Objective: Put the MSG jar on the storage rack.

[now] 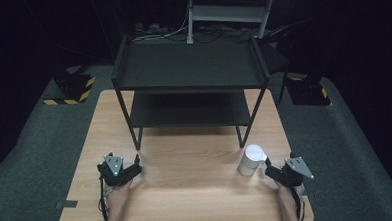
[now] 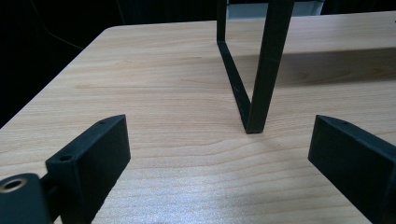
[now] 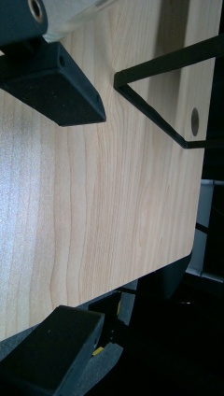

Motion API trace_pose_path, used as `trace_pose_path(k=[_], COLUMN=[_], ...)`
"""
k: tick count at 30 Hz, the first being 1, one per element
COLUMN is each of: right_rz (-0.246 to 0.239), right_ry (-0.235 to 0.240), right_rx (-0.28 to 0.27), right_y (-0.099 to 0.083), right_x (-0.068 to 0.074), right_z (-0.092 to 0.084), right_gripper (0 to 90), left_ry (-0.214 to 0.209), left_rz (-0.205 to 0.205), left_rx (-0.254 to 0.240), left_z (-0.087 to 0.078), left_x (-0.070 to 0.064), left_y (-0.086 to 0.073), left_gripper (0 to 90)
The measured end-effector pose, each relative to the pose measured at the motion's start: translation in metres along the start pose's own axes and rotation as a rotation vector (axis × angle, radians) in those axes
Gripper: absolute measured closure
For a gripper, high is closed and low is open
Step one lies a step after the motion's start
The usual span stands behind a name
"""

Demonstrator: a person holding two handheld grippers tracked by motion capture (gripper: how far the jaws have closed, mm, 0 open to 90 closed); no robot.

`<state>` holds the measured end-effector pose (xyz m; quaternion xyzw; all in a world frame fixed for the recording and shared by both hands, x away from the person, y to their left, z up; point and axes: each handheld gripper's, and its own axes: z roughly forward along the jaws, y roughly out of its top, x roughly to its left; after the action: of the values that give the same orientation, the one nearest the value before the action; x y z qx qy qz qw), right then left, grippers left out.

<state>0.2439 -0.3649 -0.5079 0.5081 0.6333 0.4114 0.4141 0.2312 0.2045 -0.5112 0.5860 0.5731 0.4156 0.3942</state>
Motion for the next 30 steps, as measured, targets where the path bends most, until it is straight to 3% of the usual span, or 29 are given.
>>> trace_pose_path(k=[14,21,30], right_rz=[0.001,-0.012,-0.038], right_ry=[0.000,-0.024,0.003], right_rx=[0.017,0.030,0.070], right_y=[0.003,0.004,0.002], right_x=[0.001,0.006,0.007], right_z=[0.001,-0.003,-0.029], right_gripper=[5.8,6.8,7.4], left_ry=[0.000,-0.001,-0.004], left_rz=[0.000,0.000,0.004], left_rx=[-0.001,-0.002,-0.002], left_z=[0.000,0.000,0.000], left_x=[0.000,0.000,0.000], left_y=[0.000,0.000,0.000], left_gripper=[5.8,5.8,5.8])
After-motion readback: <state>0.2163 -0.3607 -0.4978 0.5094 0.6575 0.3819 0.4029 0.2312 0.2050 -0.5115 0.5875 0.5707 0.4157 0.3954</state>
